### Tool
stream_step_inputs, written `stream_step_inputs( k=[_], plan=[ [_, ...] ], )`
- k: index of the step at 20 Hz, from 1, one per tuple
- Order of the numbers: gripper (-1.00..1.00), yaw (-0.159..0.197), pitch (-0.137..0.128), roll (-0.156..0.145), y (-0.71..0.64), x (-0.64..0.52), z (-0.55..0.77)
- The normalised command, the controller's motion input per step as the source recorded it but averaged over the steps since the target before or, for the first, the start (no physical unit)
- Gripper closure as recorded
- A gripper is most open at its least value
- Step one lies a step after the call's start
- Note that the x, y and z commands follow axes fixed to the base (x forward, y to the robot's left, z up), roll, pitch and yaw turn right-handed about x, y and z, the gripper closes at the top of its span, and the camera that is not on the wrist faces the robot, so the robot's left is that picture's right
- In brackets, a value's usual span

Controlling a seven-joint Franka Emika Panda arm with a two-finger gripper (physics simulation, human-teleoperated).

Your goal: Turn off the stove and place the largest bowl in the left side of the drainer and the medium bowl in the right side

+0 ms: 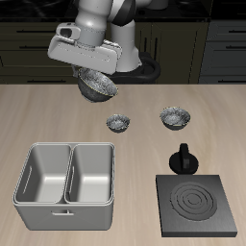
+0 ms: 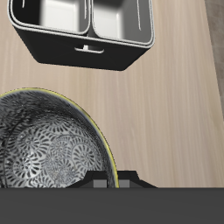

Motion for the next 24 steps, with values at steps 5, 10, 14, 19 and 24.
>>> stream_step_inputs(
  k=[5,10,14,19,24],
  plan=[
    [1.00,-0.016,0.011,-0.009,0.34,0.40,0.06],
    [1.00,-0.002,0.006,0.014,0.30,0.29,0.11],
    [1.00,0.005,0.009,-0.010,-0.03,0.38,0.13],
    [1.00,-0.009,0.017,-0.021,-0.09,0.27,0.08],
    [1.00,-0.016,0.021,-0.013,-0.13,0.28,0.09]
  ],
)
